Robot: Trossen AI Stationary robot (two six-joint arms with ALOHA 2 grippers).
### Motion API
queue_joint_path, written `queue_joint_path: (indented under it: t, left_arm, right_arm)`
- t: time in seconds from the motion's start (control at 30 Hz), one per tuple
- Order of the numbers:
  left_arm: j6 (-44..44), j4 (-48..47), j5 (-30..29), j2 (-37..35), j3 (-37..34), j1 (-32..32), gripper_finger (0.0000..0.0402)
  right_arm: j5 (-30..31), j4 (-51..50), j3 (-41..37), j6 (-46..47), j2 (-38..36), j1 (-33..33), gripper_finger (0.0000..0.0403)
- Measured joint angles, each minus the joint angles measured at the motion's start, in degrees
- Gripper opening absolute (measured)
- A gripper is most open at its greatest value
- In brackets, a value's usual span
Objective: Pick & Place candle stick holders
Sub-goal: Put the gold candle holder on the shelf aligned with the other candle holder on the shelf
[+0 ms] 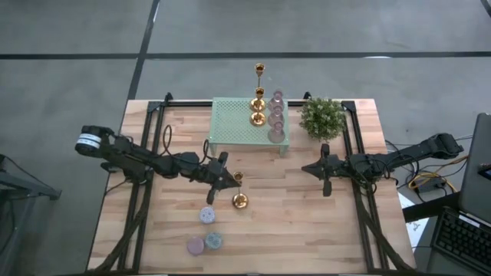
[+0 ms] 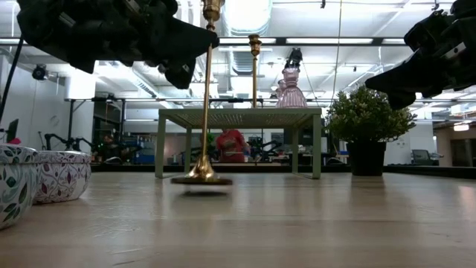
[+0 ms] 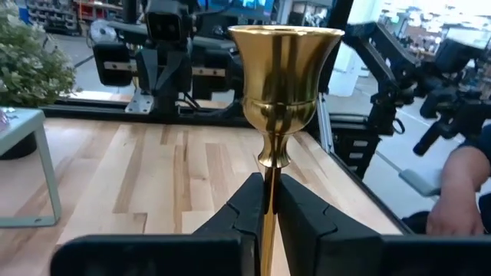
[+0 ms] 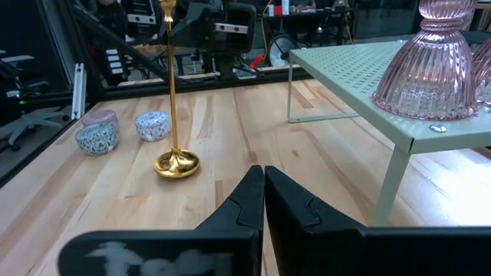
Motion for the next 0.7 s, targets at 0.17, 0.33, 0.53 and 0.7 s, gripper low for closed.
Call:
queue_joint_path:
  t: [0.17, 0.33, 0.53, 0.7]
  left_arm:
    - [-0.15, 0.84, -0.25, 0.0, 0.04, 0.02, 0.0032]
    - [-0.19, 0.98, -1.03, 0.0, 0.02, 0.02, 0.0031]
    - [-0.19, 0.98, -1.12, 0.0, 0.02, 0.02, 0.0032]
    - [-0.76, 2.74, -1.15, 0.0, 0.26, 0.02, 0.0031]
  right_arm:
    - [0.0, -0.01, 0.0, 0.0, 0.0, 0.0, 0.0008]
    - [0.02, -0.01, 0.0, 0.0, 0.0, 0.0, 0.0008]
    - [0.01, -0.01, 0.0, 0.0, 0.0, 0.0, 0.0008]
    - [0.02, -0.01, 0.0, 0.0, 0.0, 0.0, 0.0008]
